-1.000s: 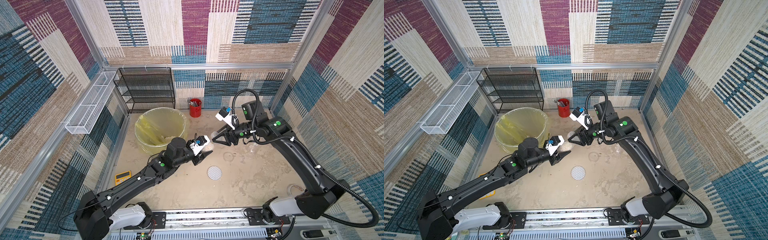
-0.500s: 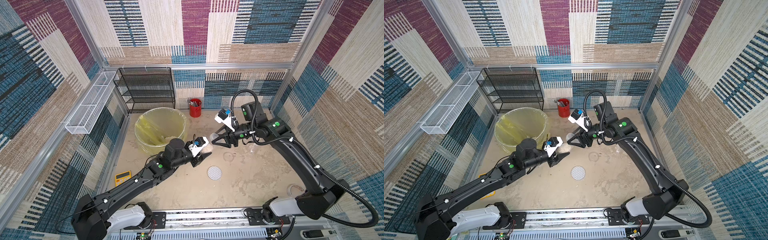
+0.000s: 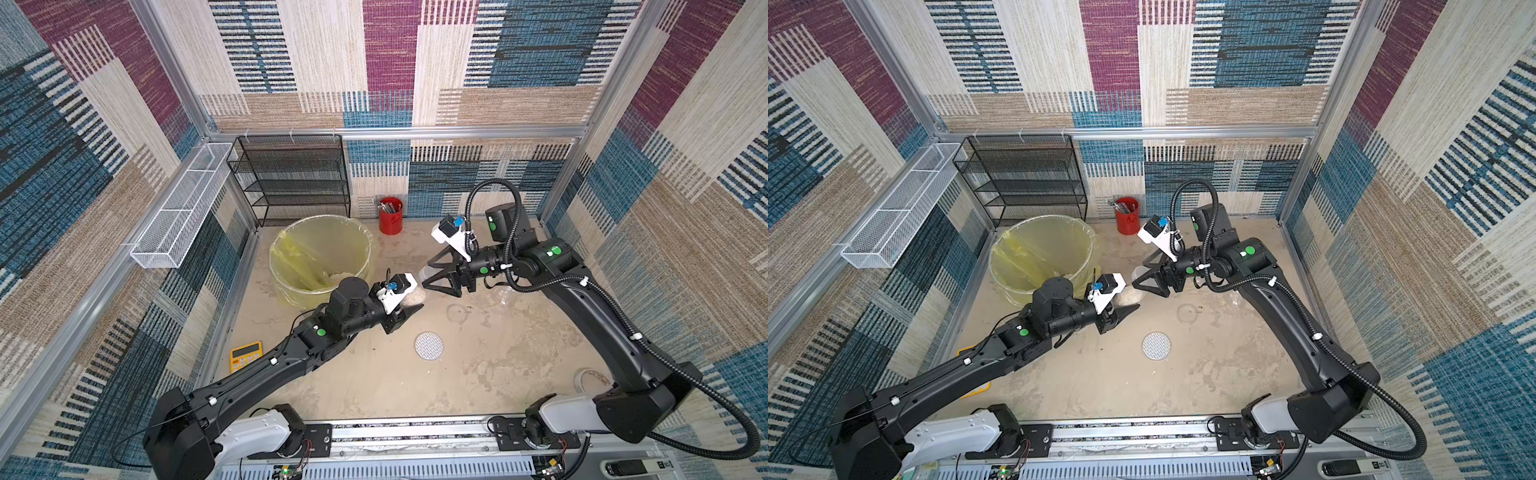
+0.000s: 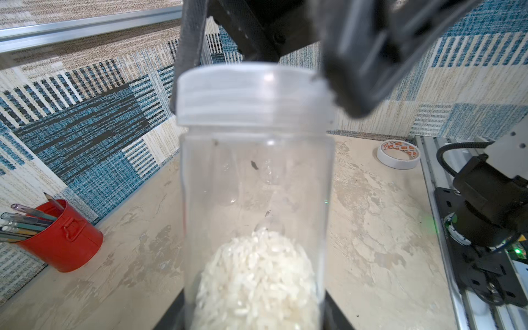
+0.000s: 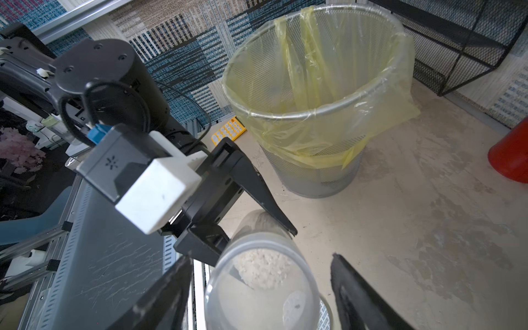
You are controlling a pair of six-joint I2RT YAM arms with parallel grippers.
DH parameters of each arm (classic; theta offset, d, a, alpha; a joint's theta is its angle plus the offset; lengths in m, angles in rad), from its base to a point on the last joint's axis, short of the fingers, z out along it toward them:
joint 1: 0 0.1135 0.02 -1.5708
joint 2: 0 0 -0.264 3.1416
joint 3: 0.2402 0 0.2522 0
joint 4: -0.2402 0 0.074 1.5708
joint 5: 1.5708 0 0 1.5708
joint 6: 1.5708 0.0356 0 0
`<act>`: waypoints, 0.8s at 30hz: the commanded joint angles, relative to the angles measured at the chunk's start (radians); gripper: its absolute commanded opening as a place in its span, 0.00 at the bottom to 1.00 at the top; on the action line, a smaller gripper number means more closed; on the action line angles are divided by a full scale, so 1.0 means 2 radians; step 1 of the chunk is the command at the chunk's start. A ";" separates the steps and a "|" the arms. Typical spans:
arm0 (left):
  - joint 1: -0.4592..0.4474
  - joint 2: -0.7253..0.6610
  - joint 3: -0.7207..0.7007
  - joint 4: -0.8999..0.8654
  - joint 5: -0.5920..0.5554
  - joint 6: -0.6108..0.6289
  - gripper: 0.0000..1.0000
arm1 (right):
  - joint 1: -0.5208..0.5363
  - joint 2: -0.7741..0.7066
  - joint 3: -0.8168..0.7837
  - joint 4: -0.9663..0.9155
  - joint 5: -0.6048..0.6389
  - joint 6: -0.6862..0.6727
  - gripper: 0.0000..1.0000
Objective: Empty moldy rice from jars
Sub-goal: Unscrew the lid from the jar.
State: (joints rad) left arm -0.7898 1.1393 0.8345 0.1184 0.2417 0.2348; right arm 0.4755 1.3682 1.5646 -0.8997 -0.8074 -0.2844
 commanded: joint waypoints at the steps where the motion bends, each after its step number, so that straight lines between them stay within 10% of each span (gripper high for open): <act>1: 0.000 -0.004 0.001 0.022 -0.001 0.000 0.12 | 0.000 -0.023 -0.009 0.054 0.019 0.033 0.86; 16: 0.000 -0.011 -0.001 0.012 -0.022 -0.002 0.12 | -0.002 -0.073 0.055 0.084 0.167 0.298 0.92; 24: 0.000 -0.016 -0.003 -0.001 -0.046 0.015 0.12 | -0.003 -0.002 0.138 -0.064 0.092 0.450 0.85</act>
State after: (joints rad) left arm -0.7902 1.1137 0.8207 0.1108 0.1810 0.2390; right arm 0.4702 1.3361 1.8053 -0.8848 -0.5613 0.4557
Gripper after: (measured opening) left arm 0.540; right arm 0.845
